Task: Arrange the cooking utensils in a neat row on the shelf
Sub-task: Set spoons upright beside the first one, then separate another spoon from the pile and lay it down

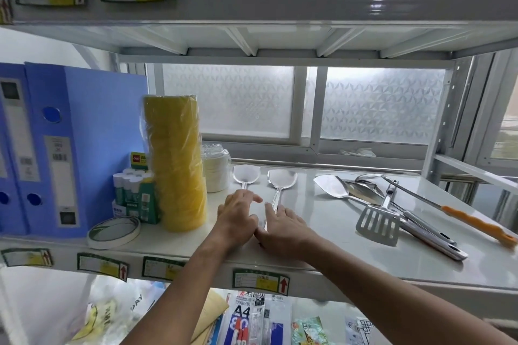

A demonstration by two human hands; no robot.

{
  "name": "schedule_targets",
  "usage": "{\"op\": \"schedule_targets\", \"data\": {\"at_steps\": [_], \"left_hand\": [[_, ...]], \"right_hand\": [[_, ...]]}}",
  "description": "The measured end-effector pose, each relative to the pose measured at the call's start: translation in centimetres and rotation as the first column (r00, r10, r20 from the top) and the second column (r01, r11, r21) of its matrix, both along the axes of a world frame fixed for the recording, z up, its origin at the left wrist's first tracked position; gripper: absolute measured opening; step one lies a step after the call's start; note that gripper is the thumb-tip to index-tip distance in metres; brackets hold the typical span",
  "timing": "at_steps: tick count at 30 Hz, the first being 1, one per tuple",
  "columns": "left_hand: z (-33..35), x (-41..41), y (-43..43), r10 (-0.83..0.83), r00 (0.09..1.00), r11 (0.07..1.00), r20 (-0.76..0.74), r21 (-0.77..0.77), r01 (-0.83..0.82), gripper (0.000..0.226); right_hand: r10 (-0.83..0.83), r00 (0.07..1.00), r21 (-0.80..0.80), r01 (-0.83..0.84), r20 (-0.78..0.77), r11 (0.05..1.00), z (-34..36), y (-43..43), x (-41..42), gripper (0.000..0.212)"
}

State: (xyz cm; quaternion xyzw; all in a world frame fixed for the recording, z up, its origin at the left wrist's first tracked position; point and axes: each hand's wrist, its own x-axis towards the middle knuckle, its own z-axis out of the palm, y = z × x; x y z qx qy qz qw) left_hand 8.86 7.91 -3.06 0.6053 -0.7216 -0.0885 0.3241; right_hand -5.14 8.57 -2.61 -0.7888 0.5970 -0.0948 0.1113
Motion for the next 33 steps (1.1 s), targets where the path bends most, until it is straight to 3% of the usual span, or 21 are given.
{"op": "schedule_targets", "data": {"at_steps": [5,14,19,21,23,25,27,29,33], "left_hand": [[-0.3,0.3,-0.3,-0.036,0.995,0.999,-0.095,0.031,0.039,0.038],[0.0,0.3,-0.2,-0.033,0.991,0.999,-0.132,0.038,0.038,0.045],[0.1,0.2,-0.3,-0.098,0.975,0.991,-0.199,0.066,0.113,0.04],[0.1,0.2,-0.5,-0.103,0.965,0.992,-0.242,0.047,0.117,0.033],[0.1,0.4,-0.6,-0.063,0.964,0.996,-0.259,0.037,0.075,0.033],[0.1,0.6,-0.5,-0.016,0.984,0.999,-0.179,0.046,0.025,0.04],[0.0,0.6,-0.4,-0.008,0.992,0.998,-0.125,0.057,0.015,0.049],[0.0,0.4,-0.4,-0.005,0.992,0.998,-0.129,0.056,0.013,0.05],[-0.3,0.4,-0.8,-0.009,0.993,0.999,-0.122,0.038,0.014,0.043]], "right_hand": [[0.034,0.999,-0.037,-0.033,0.024,0.999,-0.1,-0.5,-0.3,0.075],[0.101,0.985,-0.115,-0.085,0.141,0.99,-1.2,-1.1,0.7,0.071],[0.17,0.98,-0.114,-0.158,0.1,0.981,-0.9,-1.4,0.7,0.069],[0.205,0.967,-0.133,-0.185,0.154,0.974,-0.4,-1.2,0.6,0.061],[0.213,0.929,-0.147,-0.175,0.302,0.973,0.3,-1.2,0.1,0.047],[0.167,0.9,-0.182,-0.1,0.402,0.978,1.4,-1.6,-1.6,0.038],[0.091,0.919,-0.253,0.01,0.384,0.968,2.6,-2.6,-4.7,0.031],[-0.034,0.95,-0.308,0.134,0.311,0.942,3.9,-3.8,-9.0,0.03],[-0.315,0.946,-0.268,0.325,0.08,0.907,5.6,-5.2,-17.2,0.025]]}}
